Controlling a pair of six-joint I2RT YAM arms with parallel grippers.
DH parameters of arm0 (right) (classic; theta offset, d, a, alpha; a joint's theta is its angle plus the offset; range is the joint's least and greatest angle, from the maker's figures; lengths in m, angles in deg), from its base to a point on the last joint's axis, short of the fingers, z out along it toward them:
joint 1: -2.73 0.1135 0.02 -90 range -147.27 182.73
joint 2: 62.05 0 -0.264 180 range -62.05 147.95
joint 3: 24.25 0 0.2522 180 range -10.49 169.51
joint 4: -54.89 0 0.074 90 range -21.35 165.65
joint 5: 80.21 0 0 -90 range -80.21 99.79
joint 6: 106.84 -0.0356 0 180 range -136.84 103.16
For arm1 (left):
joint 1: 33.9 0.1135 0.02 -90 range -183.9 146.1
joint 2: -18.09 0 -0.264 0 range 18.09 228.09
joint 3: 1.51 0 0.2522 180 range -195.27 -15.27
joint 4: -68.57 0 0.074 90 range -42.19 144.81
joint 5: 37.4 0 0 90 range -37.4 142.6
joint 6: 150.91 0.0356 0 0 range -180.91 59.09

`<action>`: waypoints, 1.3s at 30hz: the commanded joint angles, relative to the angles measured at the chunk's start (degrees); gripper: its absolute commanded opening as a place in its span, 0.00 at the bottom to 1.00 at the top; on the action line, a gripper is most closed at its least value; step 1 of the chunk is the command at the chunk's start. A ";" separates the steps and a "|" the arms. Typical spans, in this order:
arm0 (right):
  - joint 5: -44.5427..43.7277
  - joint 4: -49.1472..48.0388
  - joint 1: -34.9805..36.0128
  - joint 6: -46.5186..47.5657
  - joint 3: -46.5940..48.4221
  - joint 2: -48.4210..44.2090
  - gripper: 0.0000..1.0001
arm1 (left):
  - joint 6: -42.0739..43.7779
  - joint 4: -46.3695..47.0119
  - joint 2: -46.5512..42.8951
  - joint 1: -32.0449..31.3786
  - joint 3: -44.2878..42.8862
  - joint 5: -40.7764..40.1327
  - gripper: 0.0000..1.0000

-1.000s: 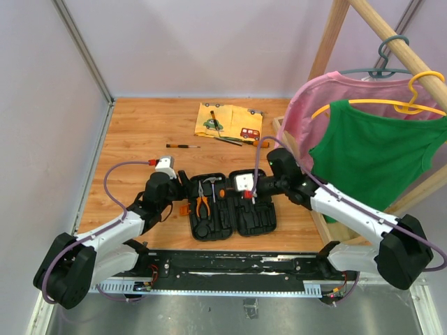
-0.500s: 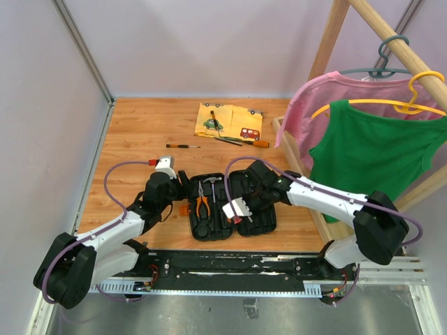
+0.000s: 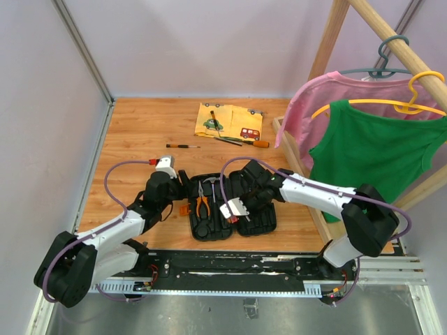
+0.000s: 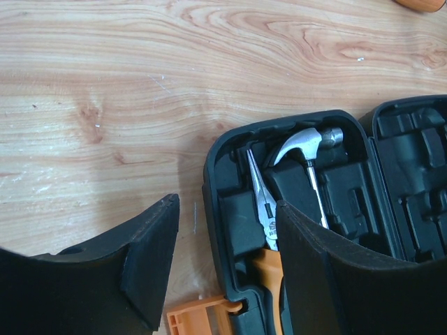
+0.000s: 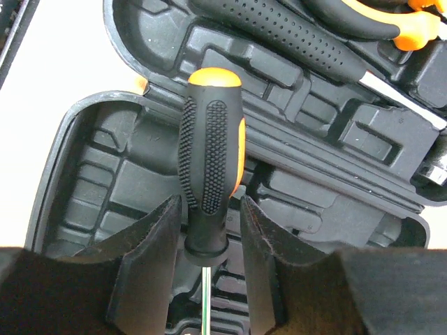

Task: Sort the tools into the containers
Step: Place the screwdriver in the storage box, then pick up the screwdriver from the storage box.

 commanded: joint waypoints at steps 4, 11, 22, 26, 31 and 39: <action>1.90 1.16 1.59 1.14 0.59 -2.70 0.47 | 0.25 0.91 0.24 0.33 -1.78 -0.51 0.61; 5.15 -5.60 1.52 0.71 -2.60 -10.33 0.48 | 0.10 0.57 -0.94 0.33 -1.51 -1.05 0.61; -10.29 -29.88 1.53 -52.82 -17.55 -29.08 0.48 | -0.52 -3.48 -9.70 0.20 -1.01 0.72 0.63; -23.11 -27.73 1.55 -72.93 -19.48 -34.46 0.47 | -0.43 -9.34 -12.79 -1.64 -3.25 -1.17 0.63; -36.99 -17.90 1.52 -88.10 -18.62 -40.54 0.52 | -1.83 -13.62 -13.55 -8.87 -5.22 -6.21 0.64; -50.43 -11.72 0.66 -108.10 -23.25 -50.15 0.53 | -3.58 -16.35 -8.19 -24.55 -10.34 -12.83 0.65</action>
